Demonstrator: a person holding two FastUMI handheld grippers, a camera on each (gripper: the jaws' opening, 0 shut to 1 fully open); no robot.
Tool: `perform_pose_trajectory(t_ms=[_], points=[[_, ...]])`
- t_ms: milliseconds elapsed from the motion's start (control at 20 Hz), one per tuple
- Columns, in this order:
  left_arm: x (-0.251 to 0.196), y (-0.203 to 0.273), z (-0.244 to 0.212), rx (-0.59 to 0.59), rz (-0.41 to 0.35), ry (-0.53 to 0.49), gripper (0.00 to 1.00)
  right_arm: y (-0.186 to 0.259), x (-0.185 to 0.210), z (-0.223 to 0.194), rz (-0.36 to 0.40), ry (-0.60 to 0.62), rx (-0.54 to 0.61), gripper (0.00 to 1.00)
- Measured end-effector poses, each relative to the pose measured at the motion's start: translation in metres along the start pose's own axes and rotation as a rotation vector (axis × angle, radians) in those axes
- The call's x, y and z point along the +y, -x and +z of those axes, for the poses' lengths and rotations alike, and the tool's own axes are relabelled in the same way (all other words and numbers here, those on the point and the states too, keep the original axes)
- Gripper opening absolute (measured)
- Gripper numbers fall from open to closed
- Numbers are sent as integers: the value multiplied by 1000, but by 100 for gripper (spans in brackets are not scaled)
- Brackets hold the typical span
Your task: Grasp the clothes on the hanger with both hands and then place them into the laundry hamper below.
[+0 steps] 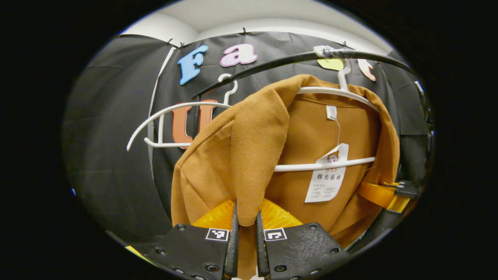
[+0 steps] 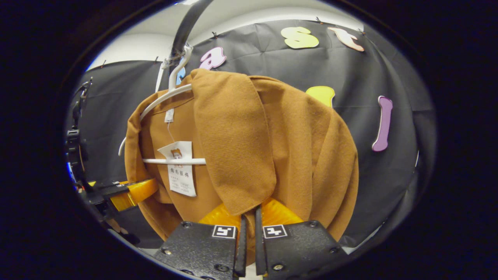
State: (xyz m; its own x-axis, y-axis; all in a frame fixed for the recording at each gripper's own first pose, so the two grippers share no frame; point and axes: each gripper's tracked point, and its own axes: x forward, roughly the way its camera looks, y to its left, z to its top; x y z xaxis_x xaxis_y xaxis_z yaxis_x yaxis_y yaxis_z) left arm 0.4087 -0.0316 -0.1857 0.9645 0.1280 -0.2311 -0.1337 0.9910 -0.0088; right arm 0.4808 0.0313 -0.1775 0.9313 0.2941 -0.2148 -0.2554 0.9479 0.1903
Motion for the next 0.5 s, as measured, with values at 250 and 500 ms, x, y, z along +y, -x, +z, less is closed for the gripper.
perform_pose_trajectory(t_ms=[250,500], points=[[3,2,2,-1,-18,39,6,-7,0,-7,173,-87,60,4],[9,7,5,23,-71,52,1,-1,-8,4,352,-178,60,4]])
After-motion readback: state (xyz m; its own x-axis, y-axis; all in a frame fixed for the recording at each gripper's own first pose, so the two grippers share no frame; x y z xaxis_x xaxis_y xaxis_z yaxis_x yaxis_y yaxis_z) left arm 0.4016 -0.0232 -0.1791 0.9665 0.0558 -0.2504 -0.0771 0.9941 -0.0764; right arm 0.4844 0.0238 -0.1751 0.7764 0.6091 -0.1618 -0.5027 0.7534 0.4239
